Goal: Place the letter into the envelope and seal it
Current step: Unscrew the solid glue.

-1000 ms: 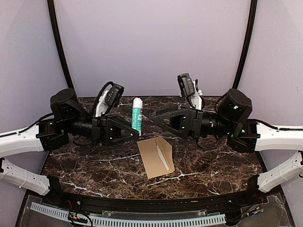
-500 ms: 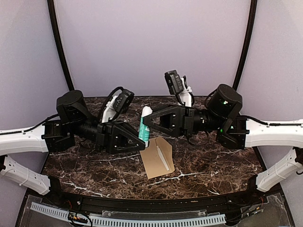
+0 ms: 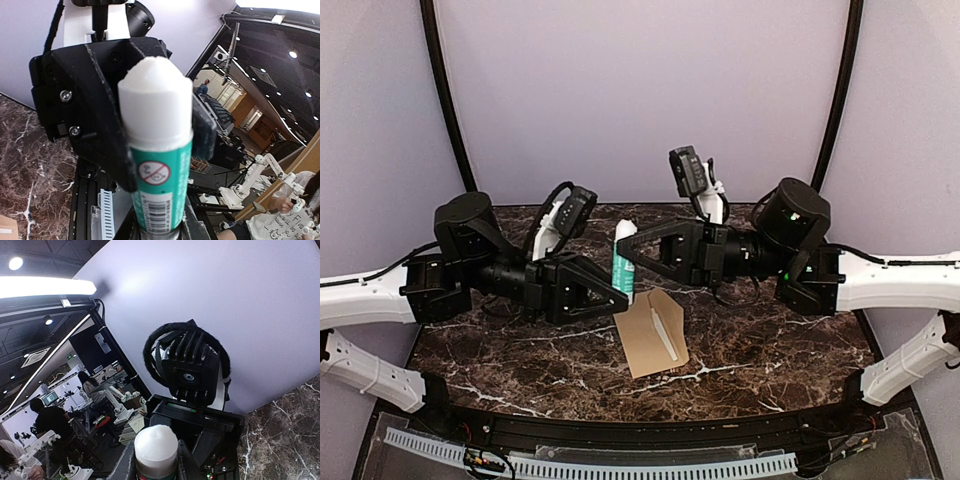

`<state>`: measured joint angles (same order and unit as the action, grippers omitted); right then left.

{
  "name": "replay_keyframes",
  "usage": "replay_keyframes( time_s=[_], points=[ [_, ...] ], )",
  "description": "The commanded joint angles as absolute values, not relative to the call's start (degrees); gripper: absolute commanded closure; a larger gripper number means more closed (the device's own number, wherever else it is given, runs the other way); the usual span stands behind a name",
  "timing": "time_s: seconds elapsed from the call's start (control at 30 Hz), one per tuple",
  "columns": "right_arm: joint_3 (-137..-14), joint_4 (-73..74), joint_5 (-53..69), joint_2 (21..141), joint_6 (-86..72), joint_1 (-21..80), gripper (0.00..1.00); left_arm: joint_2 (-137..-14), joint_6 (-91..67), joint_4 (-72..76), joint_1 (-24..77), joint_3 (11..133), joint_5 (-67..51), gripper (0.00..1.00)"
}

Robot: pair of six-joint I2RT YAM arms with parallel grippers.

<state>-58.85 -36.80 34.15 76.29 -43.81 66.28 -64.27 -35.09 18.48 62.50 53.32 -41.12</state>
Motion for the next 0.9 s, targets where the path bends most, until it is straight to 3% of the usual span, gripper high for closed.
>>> replay_keyframes(
  time_s=[0.0,0.3,0.6,0.87],
  points=[
    [-61.76,-31.82,29.86,75.5,-40.9,67.8,0.91,-60.84,-29.88,9.47,62.0,55.08,-25.91,1.0],
    [-70.37,-11.29,14.29,78.91,-34.14,71.61,0.92,-59.74,-28.92,0.68,62.0,54.54,-9.74,1.0],
    [-81.75,5.53,-3.45,88.08,-37.02,74.93,0.97,-61.25,-30.55,-6.05,62.04,55.24,4.15,1.0],
    [-85.38,11.71,-12.14,92.2,-41.64,75.83,0.98,-60.69,-35.1,-8.87,61.97,53.44,10.78,1.0]
  ],
)
